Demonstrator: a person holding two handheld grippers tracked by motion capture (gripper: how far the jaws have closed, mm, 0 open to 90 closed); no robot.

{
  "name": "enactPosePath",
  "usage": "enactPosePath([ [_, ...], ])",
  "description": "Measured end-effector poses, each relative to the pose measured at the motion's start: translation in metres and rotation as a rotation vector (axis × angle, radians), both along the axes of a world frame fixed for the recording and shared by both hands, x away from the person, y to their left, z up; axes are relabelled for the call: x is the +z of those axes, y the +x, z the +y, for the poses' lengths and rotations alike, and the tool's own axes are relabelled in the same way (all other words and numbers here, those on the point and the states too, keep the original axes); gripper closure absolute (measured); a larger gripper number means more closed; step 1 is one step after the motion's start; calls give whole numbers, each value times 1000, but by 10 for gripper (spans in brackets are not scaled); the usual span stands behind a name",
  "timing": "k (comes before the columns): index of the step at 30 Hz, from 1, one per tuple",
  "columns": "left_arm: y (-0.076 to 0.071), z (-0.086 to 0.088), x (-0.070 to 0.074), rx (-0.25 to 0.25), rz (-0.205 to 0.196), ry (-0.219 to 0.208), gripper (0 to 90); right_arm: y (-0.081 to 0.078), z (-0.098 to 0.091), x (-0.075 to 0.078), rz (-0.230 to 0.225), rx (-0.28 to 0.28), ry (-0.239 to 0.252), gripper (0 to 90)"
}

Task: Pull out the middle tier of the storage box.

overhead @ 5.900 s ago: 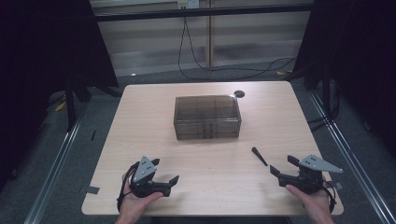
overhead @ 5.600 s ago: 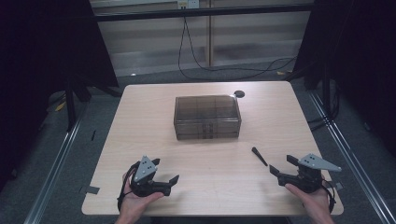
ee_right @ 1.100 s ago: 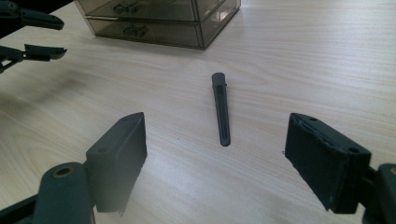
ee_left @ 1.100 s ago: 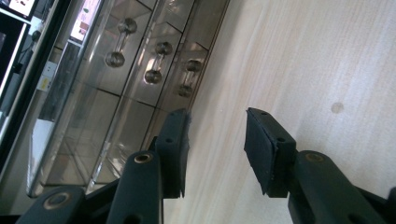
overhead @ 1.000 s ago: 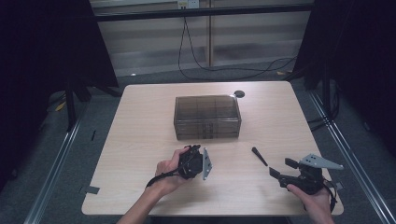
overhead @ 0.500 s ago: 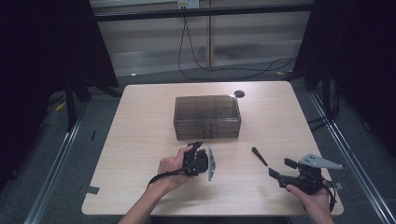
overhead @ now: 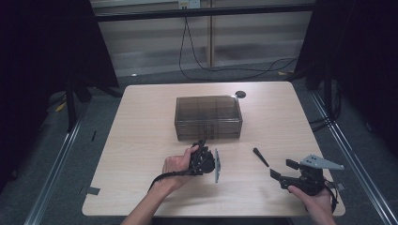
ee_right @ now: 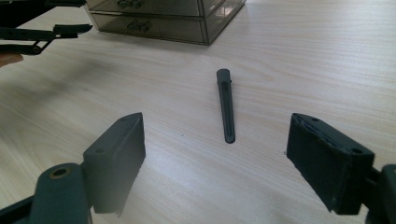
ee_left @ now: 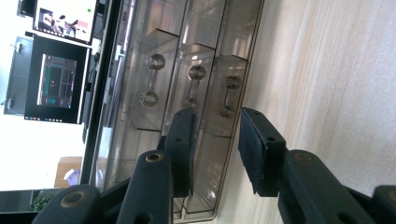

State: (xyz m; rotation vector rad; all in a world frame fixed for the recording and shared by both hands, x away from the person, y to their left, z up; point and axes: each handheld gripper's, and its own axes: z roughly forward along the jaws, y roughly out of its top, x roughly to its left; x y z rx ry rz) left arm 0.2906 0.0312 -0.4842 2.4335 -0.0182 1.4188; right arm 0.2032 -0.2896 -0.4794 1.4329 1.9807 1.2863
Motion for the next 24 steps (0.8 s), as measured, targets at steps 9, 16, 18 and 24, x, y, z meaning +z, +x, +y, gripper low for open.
enactPosePath([
  [9,7,-1,-8,13,-24,45,716,0,0,0,5,2,-1,193],
  [16,8,-4,-15,8,-58,85,709,0,0,0,9,3,2,192],
  [18,8,-6,-17,17,-75,97,708,1,0,0,9,4,2,192],
  [24,12,-12,-22,21,-122,152,694,0,0,0,11,6,8,191],
])
